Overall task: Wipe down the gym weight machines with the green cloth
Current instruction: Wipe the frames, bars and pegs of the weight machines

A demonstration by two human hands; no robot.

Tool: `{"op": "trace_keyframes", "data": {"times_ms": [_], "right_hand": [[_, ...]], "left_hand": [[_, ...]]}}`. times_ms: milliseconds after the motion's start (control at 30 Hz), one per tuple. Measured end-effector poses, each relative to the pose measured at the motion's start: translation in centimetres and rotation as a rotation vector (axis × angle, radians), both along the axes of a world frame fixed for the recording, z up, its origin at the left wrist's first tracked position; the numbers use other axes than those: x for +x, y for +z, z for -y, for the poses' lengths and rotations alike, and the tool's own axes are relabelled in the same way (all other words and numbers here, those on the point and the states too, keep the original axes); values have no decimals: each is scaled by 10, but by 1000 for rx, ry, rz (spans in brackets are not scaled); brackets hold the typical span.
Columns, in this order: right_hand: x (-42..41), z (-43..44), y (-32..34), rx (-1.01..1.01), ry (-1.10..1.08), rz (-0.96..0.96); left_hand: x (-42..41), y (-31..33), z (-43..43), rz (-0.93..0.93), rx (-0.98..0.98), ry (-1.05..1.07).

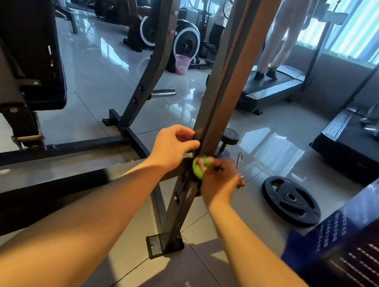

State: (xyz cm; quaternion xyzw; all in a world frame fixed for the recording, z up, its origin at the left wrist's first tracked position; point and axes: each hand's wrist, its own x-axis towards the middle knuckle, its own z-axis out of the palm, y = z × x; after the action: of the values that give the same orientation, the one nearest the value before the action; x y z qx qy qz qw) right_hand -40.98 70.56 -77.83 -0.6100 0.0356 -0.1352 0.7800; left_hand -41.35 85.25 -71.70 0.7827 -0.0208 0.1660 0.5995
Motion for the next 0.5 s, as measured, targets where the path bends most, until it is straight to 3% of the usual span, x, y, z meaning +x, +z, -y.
{"op": "trace_keyframes", "data": {"times_ms": [67,167,267,367,467,500], "right_hand": [[-2,1,-29,-104,-12,-229],[-5,1,-8,-76,40,-283],[-9,3,46,-106,-44,81],[-7,-3,67,-163,-132,175],[-7,10,2,-620,-229,51],[-13,14,-20,-740,-173,-46]], "left_hand": [[-1,-1,1,-2,10,13],[-3,-2,2,-5,33,16],[-4,-1,0,-3,38,8],[-2,-2,-2,9,55,19],[0,-1,-1,11,46,19],[-1,-1,0,4,45,15]]}}
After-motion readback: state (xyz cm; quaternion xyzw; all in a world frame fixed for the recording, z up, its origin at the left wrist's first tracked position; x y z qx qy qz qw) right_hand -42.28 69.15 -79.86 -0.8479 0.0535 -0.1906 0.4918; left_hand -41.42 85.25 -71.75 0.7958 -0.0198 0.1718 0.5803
